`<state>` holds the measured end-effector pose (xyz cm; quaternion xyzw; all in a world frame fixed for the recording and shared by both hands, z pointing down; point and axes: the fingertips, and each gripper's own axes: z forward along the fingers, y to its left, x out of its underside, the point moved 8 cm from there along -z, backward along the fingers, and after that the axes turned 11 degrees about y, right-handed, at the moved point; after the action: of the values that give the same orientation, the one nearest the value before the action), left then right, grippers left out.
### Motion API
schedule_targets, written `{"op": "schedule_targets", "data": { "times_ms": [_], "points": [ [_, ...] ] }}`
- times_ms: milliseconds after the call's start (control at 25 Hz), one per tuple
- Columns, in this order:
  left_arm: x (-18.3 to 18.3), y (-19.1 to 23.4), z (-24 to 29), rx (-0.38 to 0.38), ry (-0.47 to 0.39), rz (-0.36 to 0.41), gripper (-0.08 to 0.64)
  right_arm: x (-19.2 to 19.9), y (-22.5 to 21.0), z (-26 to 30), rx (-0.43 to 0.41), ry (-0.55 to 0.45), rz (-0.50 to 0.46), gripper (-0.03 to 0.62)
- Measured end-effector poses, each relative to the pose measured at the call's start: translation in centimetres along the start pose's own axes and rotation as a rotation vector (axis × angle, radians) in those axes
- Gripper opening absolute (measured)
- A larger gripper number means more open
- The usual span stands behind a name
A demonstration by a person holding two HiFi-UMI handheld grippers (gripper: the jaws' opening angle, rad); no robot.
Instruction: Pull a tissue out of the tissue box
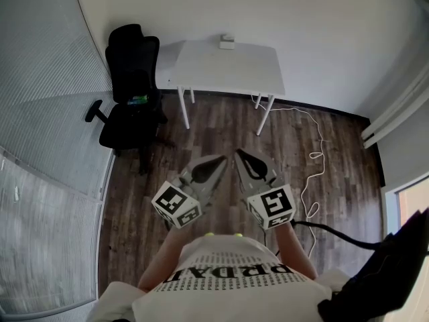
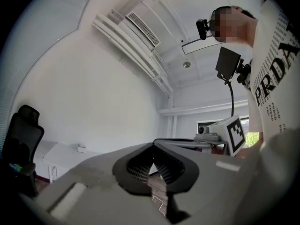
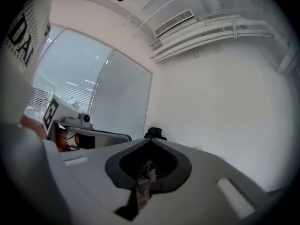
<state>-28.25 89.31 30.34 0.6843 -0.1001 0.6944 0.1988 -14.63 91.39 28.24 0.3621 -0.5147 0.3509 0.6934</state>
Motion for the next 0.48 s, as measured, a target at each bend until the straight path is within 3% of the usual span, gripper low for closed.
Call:
{"op": "schedule_targets", "data": {
  "times_ms": [480],
  "points": [
    [0.6, 0.8, -1.5, 0.017, 0.017, 0.023, -0.009, 0.5, 1.5, 1.3, -0.001, 0.035, 0.005, 0.031]
  ]
}}
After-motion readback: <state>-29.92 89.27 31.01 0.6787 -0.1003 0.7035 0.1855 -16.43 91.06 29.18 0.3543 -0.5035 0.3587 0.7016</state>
